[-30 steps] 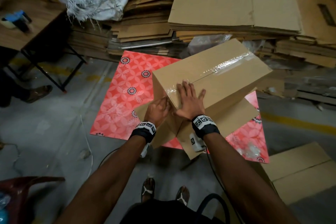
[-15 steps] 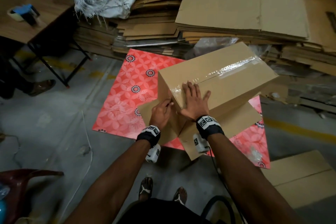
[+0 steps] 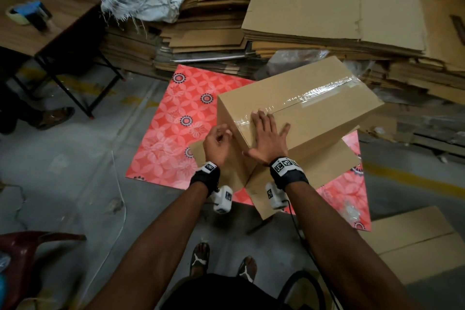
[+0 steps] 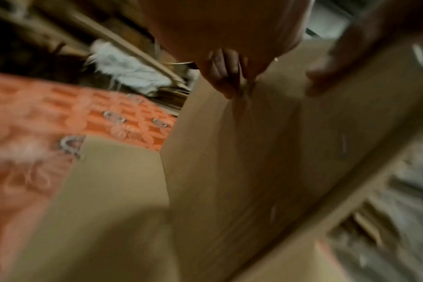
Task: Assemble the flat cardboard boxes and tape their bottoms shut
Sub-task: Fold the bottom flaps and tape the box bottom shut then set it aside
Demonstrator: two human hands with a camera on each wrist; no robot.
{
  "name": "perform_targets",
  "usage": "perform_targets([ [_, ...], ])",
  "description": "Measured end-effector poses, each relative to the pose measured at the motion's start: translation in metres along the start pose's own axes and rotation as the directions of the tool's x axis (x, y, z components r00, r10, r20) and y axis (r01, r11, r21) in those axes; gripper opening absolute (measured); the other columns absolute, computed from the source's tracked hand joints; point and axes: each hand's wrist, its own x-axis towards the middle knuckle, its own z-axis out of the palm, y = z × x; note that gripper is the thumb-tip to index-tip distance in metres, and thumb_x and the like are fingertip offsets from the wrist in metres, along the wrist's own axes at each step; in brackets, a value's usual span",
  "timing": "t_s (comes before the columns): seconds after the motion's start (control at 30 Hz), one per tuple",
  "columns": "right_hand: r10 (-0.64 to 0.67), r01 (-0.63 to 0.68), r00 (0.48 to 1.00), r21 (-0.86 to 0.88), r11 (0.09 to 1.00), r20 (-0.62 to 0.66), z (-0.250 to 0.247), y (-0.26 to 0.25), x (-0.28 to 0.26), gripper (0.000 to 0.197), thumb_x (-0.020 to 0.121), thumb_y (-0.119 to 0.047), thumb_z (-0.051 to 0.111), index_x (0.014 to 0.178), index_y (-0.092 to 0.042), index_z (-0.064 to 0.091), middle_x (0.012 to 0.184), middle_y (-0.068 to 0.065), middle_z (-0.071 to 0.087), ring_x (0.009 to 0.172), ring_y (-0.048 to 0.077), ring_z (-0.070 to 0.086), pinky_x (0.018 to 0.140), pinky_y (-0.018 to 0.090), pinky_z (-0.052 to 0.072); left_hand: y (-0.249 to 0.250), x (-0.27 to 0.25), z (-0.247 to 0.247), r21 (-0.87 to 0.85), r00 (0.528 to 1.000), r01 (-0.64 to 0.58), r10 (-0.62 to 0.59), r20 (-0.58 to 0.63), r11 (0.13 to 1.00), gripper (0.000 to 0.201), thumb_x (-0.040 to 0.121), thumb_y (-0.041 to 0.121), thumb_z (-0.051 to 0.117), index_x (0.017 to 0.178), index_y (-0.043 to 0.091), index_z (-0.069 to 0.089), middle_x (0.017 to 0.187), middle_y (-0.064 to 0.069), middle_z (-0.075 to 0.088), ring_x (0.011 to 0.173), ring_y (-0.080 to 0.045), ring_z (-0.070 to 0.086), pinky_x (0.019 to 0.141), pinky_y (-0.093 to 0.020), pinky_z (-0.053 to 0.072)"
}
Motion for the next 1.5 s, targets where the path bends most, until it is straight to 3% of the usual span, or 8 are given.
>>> perform_targets([
  [0.07, 0.001, -0.001, 1.000, -0.001, 1.000, 0.001, 0.000, 0.000, 0.000, 0.121, 0.071, -0.057, 0.072, 0.163, -0.023, -0.001, 0.172, -0.001, -0.005, 0.158, 0.025, -0.004, 0.113, 0.079, 0.000, 0.002, 0.011, 0.004, -0.144, 0.991, 0.123, -0.128, -0.024, 0.982, 0.014, 0.101, 0.003, 0.058, 0.097, 0.012, 0.068, 0.086, -0.013, 0.072, 0.076, -0.028, 0.068, 0.080, -0.049, 0.059],
  [0.13, 0.001, -0.001, 1.000, -0.004, 1.000, 0.003, 0.000, -0.001, 0.000, 0.121, 0.072, -0.058, 0.071, 0.163, -0.023, 0.000, 0.172, -0.001, -0.004, 0.158, 0.025, -0.004, 0.113, 0.079, 0.000, 0.005, 0.016, 0.007, -0.169, 0.984, 0.173, -0.176, -0.008, 0.970, 0.013, 0.102, 0.001, 0.056, 0.096, 0.007, 0.066, 0.083, -0.016, 0.068, 0.071, -0.026, 0.062, 0.076, -0.048, 0.057],
  [0.63, -0.015, 0.015, 0.999, -0.006, 1.000, 0.034, -0.003, -0.001, 0.001, 0.120, 0.072, -0.054, 0.070, 0.164, -0.021, 0.000, 0.172, 0.003, -0.006, 0.158, 0.028, -0.004, 0.112, 0.081, 0.002, 0.010, 0.009, 0.014, -0.180, 0.978, 0.207, -0.207, 0.017, 0.962, 0.016, 0.100, -0.002, 0.056, 0.092, 0.007, 0.067, 0.087, -0.013, 0.067, 0.079, -0.026, 0.065, 0.075, -0.041, 0.062],
  [0.8, -0.009, 0.010, 1.000, -0.007, 1.000, 0.021, -0.003, -0.001, 0.000, 0.121, 0.071, -0.056, 0.070, 0.164, -0.022, 0.000, 0.172, 0.002, -0.005, 0.158, 0.027, -0.003, 0.112, 0.080, 0.004, 0.006, 0.001, 0.010, -0.230, 0.970, 0.234, -0.244, -0.013, 0.945, 0.025, 0.098, 0.003, 0.063, 0.115, 0.019, 0.072, 0.110, -0.014, 0.072, 0.096, -0.027, 0.070, 0.081, -0.037, 0.062],
  [0.93, -0.006, 0.006, 1.000, -0.005, 1.000, 0.028, -0.005, -0.002, -0.001, 0.120, 0.073, -0.059, 0.069, 0.164, -0.022, -0.001, 0.172, 0.002, -0.006, 0.158, 0.026, -0.005, 0.113, 0.080, 0.002, 0.017, -0.017, 0.018, -0.103, 0.982, 0.135, -0.147, -0.119, 0.985, 0.032, 0.097, 0.002, 0.063, 0.127, 0.008, 0.072, 0.123, -0.005, 0.073, 0.113, -0.015, 0.068, 0.097, -0.030, 0.057],
  [1.27, -0.009, 0.009, 1.000, 0.014, 1.000, 0.010, -0.007, -0.004, -0.003, 0.118, 0.061, -0.059, 0.045, 0.164, -0.022, 0.002, 0.172, 0.001, -0.004, 0.158, 0.026, -0.002, 0.114, 0.079, 0.002, 0.026, -0.006, 0.009, -0.027, 0.985, 0.050, -0.054, -0.161, 0.998, 0.009, 0.092, 0.006, 0.069, 0.096, 0.006, 0.077, 0.088, -0.006, 0.078, 0.086, -0.021, 0.074, 0.081, -0.036, 0.061],
  [1.4, -0.012, 0.012, 1.000, 0.022, 1.000, -0.001, -0.007, -0.003, -0.003, 0.118, 0.059, -0.059, 0.045, 0.164, -0.023, 0.003, 0.172, 0.001, -0.003, 0.158, 0.026, -0.002, 0.114, 0.079, 0.002, 0.028, -0.004, 0.004, 0.083, 1.000, -0.011, 0.012, -0.014, 0.996, 0.009, 0.099, 0.008, 0.058, 0.098, 0.006, 0.067, 0.093, -0.006, 0.072, 0.081, -0.016, 0.064, 0.068, -0.011, 0.047],
  [1.5, -0.014, 0.014, 1.000, 0.032, 0.999, -0.019, -0.006, -0.003, -0.004, 0.117, 0.061, -0.063, 0.043, 0.164, -0.022, 0.005, 0.172, 0.001, 0.000, 0.158, 0.025, 0.000, 0.114, 0.078, 0.003, 0.023, 0.000, -0.002, 0.110, 0.992, -0.063, 0.051, 0.115, 0.992, 0.011, 0.100, 0.017, 0.051, 0.092, 0.015, 0.057, 0.092, -0.003, 0.065, 0.079, -0.014, 0.057, 0.070, -0.021, 0.041],
])
